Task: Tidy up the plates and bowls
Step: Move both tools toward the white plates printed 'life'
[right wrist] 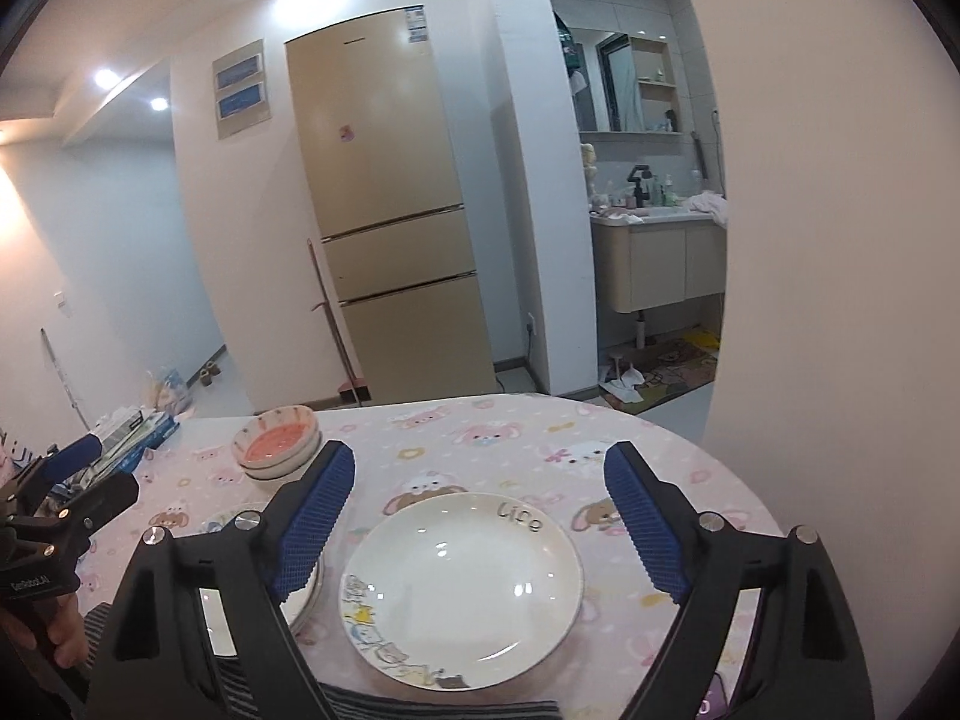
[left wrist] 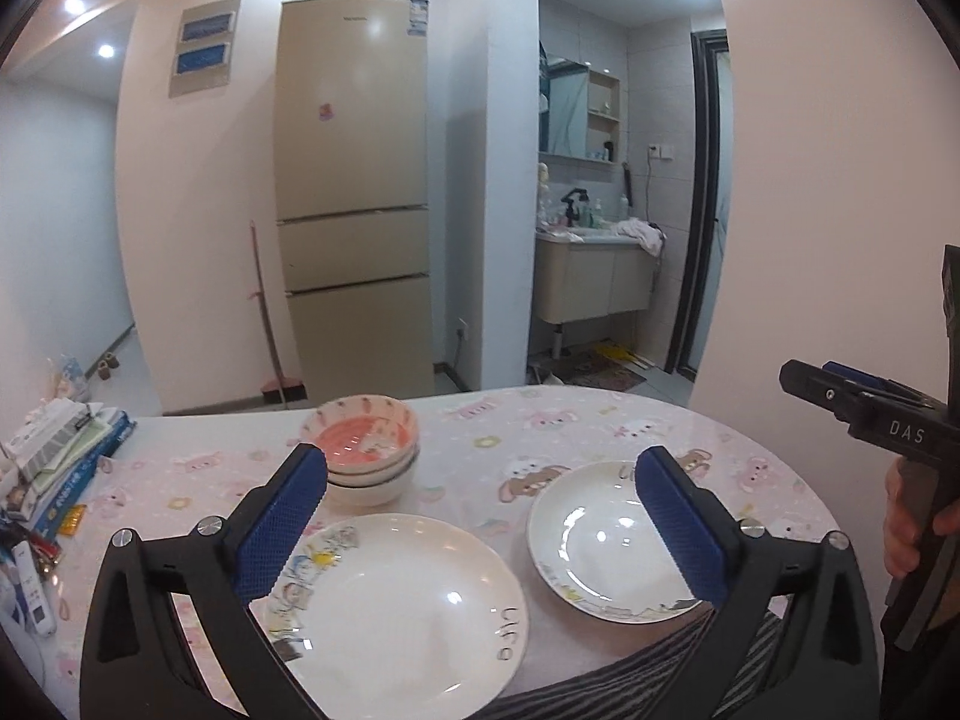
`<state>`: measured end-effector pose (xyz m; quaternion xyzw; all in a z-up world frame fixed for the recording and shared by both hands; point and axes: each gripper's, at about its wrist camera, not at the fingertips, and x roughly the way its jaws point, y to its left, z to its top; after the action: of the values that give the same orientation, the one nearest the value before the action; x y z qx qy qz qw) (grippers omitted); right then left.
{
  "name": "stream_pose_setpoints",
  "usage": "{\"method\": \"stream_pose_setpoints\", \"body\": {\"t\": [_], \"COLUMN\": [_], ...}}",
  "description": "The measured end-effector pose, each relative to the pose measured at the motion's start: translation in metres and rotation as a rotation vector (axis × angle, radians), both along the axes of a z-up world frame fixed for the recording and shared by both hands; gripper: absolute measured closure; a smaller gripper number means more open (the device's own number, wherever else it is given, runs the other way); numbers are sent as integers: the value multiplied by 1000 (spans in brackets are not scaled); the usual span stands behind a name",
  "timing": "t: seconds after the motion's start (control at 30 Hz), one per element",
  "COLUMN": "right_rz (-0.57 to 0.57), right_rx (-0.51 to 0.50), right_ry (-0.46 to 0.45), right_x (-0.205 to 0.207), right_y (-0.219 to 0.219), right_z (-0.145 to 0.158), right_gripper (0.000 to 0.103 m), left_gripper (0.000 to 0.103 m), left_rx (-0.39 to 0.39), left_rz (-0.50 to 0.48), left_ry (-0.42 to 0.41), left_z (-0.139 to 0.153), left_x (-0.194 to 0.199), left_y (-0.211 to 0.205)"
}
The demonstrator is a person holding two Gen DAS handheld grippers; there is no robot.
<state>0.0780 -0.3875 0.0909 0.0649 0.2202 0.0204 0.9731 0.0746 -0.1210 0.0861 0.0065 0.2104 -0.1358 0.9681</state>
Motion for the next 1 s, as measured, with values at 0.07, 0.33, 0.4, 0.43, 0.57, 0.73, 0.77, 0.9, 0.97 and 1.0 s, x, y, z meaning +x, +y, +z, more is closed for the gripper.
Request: {"method": "stream_pose_setpoints", "body": {"t": [0.07, 0.33, 0.4, 0.43, 0.57, 0.73, 0.77, 0.9, 0.97, 1.0], "right_rz": [-21, -54, -62, -68, -68, -75, -76, -88, -88, -82], "right_rx": [21, 160, 196, 215, 254, 317, 325, 387, 401, 410], "right_ry": [16, 107, 132, 150, 194, 254, 268, 307, 327, 342], "right_x": [2, 21, 28, 32, 47, 58, 59, 62, 65, 68], "right_y": [-12, -43, -47, -51, -54, -62, -64, -76, -78, -78], "right_z": [-7, -50, -63, -71, -91, -114, -117, -131, -136, -141], "right_gripper": [16, 16, 16, 16, 16, 16, 16, 16, 16, 16], "left_gripper": [1, 1, 1, 1, 1, 4, 6, 8, 12, 14], "left_rx": [-12, -32, -39, -44, -58, -42, -29, -12, -23, -30], "left_rz": [-17, -78, -92, -96, -95, -130, -144, -147, -152, -155], "left_ry": [31, 191, 242, 268, 378, 559, 595, 619, 646, 661], "left_z": [-3, -25, -36, -41, -68, -99, -105, -117, -122, -125], "left_x": [9, 57, 69, 74, 99, 130, 136, 148, 155, 159], "left_y": [-10, -46, -51, -53, -59, -67, -71, -76, -76, -77]}}
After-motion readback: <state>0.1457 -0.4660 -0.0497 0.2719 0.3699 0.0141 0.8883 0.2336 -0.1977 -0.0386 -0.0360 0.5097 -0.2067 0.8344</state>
